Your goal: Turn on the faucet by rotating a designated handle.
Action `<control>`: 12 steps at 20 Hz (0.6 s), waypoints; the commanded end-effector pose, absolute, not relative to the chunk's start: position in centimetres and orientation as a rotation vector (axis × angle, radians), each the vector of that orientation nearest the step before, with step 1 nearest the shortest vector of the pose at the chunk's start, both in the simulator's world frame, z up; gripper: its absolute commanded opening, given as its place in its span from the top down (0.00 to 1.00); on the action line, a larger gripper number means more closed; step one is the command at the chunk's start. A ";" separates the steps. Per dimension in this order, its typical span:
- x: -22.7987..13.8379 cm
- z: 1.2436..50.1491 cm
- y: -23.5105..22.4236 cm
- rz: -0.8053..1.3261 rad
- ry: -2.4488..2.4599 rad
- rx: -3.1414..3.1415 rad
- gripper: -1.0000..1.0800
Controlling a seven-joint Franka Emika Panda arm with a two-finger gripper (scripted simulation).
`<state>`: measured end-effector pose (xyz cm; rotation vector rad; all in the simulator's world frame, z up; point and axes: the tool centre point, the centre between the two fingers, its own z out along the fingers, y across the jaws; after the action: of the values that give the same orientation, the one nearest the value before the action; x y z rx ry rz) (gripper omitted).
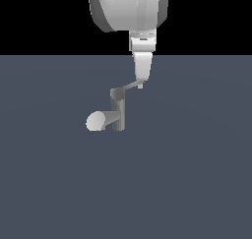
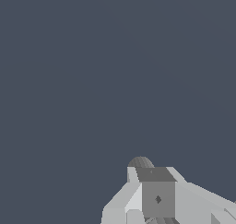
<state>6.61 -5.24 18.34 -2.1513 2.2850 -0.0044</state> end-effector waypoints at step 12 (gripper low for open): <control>2.7 18.2 -5.4 0.001 2.289 -2.152 1.00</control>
<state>4.04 -4.83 19.42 -2.1476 2.2639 -0.0293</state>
